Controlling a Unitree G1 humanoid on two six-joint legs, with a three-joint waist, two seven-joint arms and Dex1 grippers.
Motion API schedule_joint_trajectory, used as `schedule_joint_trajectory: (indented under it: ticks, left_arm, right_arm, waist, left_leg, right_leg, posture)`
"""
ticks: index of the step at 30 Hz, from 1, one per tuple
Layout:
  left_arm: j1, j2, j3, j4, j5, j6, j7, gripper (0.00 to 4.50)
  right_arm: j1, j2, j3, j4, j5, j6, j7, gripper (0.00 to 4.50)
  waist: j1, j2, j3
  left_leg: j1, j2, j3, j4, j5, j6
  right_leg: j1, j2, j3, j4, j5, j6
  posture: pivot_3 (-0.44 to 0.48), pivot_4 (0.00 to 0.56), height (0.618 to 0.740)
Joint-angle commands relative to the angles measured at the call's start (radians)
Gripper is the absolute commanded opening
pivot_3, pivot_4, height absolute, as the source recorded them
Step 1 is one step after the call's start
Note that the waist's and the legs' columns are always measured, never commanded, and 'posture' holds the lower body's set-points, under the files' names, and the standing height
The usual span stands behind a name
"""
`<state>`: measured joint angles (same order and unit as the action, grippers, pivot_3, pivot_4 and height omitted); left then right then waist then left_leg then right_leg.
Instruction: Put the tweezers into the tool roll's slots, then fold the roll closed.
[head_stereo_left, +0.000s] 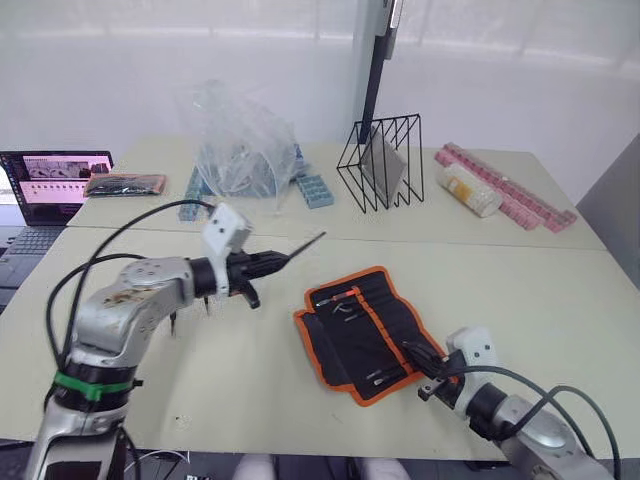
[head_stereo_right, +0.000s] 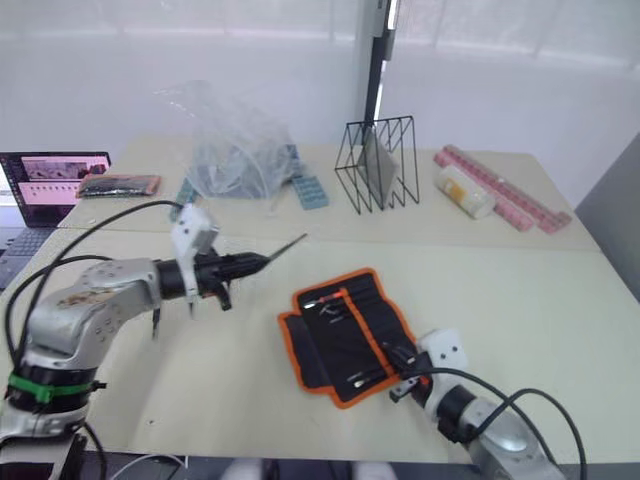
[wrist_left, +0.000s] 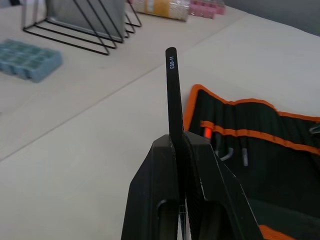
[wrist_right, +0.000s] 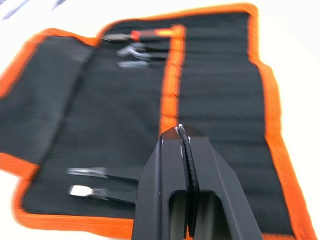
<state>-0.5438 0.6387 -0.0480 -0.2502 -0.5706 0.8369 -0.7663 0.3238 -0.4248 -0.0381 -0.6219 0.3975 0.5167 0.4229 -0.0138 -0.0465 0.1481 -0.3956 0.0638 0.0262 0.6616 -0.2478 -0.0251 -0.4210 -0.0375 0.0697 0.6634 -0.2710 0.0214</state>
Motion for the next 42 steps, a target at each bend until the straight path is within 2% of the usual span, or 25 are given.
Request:
schedule_joint_trajectory:
  ticks: [1,5,8,17,27,42]
  left_arm:
    - [-0.064,-0.032,-0.062,-0.019,-0.014,0.052,-0.018,0.00]
    - [-0.100,-0.071,-0.081,-0.050,-0.074,0.161,-0.016,0.00]
    - [-0.109,-0.060,-0.121,-0.092,-0.095,0.261,-0.010,0.00]
    - [-0.213,0.019,-0.352,-0.133,-0.002,0.424,0.015,0.00]
    - [-0.263,0.014,-0.464,-0.109,0.090,0.422,0.034,0.00]
    - [-0.341,-0.080,-0.564,-0.018,0.164,0.380,-0.004,0.00]
  right_arm:
    - [0.013,0.029,0.011,0.021,-0.028,-0.061,-0.014,0.05]
    - [0.034,0.039,0.014,0.049,-0.048,-0.090,-0.013,0.05]
    - [0.039,0.041,0.017,0.072,-0.066,-0.086,-0.027,0.05]
    - [0.041,0.052,0.033,0.076,-0.089,-0.096,-0.034,0.05]
    - [0.046,0.064,0.063,0.059,-0.119,-0.110,-0.044,0.05]
    - [0.122,0.070,0.122,0.017,-0.187,-0.127,-0.069,0.05]
  waist:
    - [-0.001,0.000,0.000]
    - [-0.003,0.001,0.000]
    - [-0.002,0.001,0.000]
    - [0.002,0.001,0.000]
    - [0.001,0.001,0.000]
    - [0.002,0.001,0.000]
  left_leg:
    - [0.000,0.000,0.000,0.000,0.000,0.000]
    - [0.000,0.000,0.000,0.000,0.000,0.000]
    - [0.000,0.000,0.000,0.000,0.000,0.000]
    - [0.001,-0.001,-0.001,0.001,0.000,0.000]
    - [0.001,-0.001,-0.002,0.001,0.000,0.000]
    - [0.000,-0.001,-0.002,0.001,0.000,0.000]
  right_leg:
    - [0.000,0.000,0.000,0.000,0.000,0.000]
    - [0.000,0.000,0.000,0.000,0.000,0.000]
    - [0.000,0.000,0.000,0.000,0.000,0.000]
    - [0.001,0.000,0.000,0.000,0.000,0.000]
    - [0.001,0.000,0.000,0.000,0.000,0.000]
    - [0.001,0.000,0.000,0.000,0.000,0.000]
  posture:
    - [0.000,0.150,0.720]
    - [0.000,0.150,0.720]
    - [0.000,0.150,0.720]
    - [0.000,0.150,0.720]
    - [0.000,0.150,0.720]
    - [0.000,0.150,0.720]
